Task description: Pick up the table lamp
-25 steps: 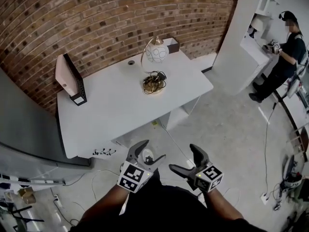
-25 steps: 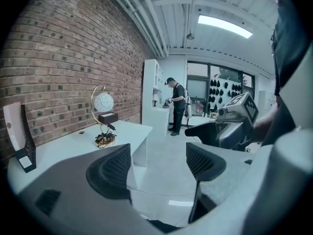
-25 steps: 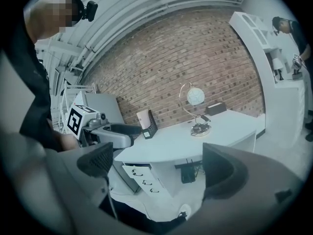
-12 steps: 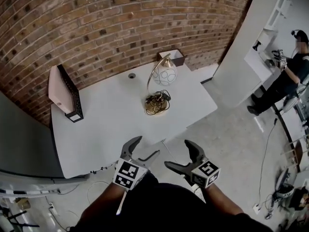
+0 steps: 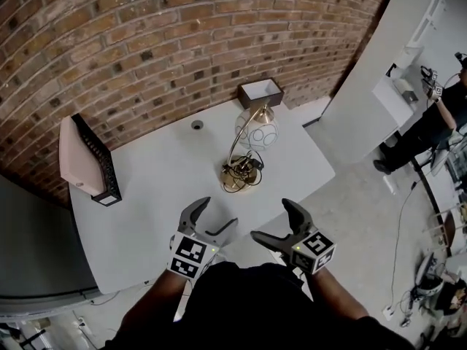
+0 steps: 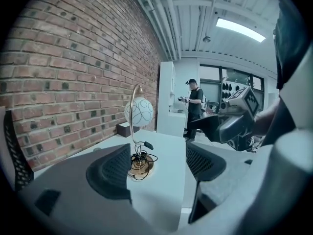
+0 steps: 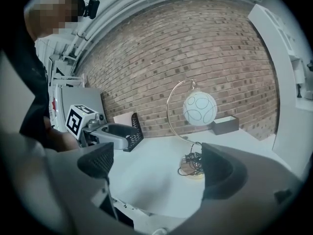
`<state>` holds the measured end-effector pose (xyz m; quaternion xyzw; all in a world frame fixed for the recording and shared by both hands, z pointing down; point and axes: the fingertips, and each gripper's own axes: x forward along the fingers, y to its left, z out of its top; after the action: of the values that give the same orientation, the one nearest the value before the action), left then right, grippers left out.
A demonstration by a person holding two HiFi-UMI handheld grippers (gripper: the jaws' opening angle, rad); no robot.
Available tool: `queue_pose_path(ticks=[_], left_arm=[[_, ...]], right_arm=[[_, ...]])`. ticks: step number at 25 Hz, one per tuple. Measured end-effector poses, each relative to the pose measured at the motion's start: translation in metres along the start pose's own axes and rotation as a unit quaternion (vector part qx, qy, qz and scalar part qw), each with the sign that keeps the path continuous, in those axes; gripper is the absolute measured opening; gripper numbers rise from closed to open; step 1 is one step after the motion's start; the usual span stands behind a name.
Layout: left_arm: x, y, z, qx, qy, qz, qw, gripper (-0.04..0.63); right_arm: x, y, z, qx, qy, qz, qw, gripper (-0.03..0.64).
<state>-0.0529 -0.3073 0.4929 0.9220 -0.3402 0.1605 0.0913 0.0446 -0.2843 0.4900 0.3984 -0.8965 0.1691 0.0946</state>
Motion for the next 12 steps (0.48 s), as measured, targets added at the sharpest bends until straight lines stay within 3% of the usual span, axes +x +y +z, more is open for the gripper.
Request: queue_pose_path(ticks=[6, 12], left_arm=[[0.014, 0.017, 0.006, -0.002, 0.007, -0.001, 1.0, 0.353], [0.023, 0.035, 0.005, -0.016, 0.006, 0.035, 0.9993, 0.354]], right_arm=[[0.017, -0.02, 0.005, 0.009, 0.007, -0.003, 1.0, 0.561], [0.033, -0.045, 0.013, 0.006, 0.017, 0.019, 1.0, 0.554]])
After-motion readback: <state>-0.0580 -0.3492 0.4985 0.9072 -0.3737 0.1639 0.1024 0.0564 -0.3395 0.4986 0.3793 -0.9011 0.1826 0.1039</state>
